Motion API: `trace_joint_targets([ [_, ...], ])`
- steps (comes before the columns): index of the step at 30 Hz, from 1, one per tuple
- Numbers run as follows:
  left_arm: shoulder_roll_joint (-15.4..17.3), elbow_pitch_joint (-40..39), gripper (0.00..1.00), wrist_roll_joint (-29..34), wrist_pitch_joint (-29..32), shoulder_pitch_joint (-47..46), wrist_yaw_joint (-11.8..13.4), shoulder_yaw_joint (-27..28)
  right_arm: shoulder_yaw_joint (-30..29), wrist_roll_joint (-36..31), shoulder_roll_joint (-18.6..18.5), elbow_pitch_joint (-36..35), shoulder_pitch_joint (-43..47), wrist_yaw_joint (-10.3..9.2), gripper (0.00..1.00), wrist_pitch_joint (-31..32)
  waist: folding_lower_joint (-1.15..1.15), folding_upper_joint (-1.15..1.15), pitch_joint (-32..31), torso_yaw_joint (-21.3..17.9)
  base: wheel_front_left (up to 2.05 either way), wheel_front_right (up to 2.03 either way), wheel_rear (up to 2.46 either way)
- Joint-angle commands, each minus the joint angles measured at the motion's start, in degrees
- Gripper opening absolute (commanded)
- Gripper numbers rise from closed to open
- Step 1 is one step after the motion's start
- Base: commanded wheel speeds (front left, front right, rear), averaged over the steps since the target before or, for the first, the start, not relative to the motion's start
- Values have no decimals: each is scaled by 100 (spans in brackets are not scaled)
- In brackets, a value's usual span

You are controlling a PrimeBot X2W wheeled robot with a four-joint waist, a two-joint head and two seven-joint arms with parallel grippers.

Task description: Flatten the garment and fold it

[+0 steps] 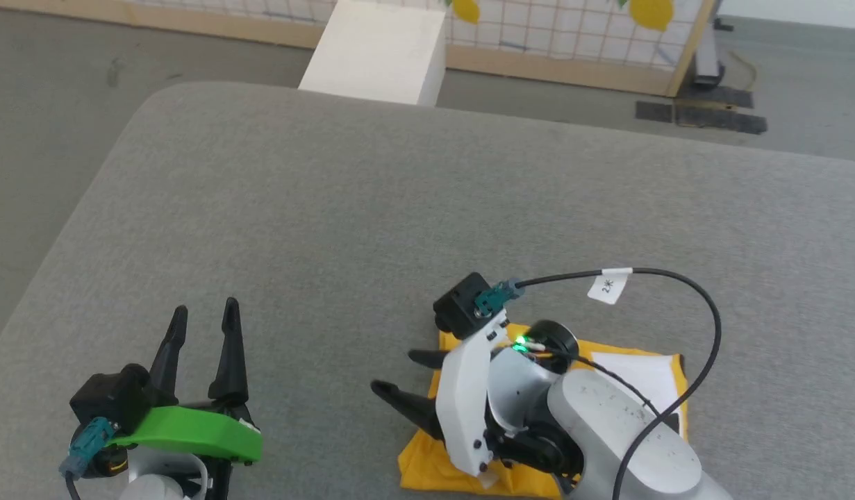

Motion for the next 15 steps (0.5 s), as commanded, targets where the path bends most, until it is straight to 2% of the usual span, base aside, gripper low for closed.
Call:
trace_joint_targets([
  [1, 53, -13, 100, -2, -9, -45, -2, -17, 0, -15, -10, -91, -82, -8, 100, -121, 0, 0, -169, -202, 0, 0, 0],
  [4, 94, -53, 100, 70, 3, -37, 23, -60, -142, -218, -79, -360, -75, -8, 100, -440, 0, 0, -295, -397, 0, 0, 0],
  [8, 126, -143, 100, 200, -5, -46, 93, -105, -677, -737, -345, -690, 113, -8, 100, -840, 0, 0, -411, -644, 0, 0, 0],
  [11, 147, -216, 100, 305, -8, -33, 161, -142, -1398, -1201, -503, -1001, 452, -8, 100, -993, 0, 0, -462, -856, 0, 0, 0],
  [15, 165, -253, 100, 417, -16, 27, 222, -187, -2323, -1668, -501, -1347, 1056, -8, 100, -962, 0, 0, -517, -1052, 0, 0, 0],
])
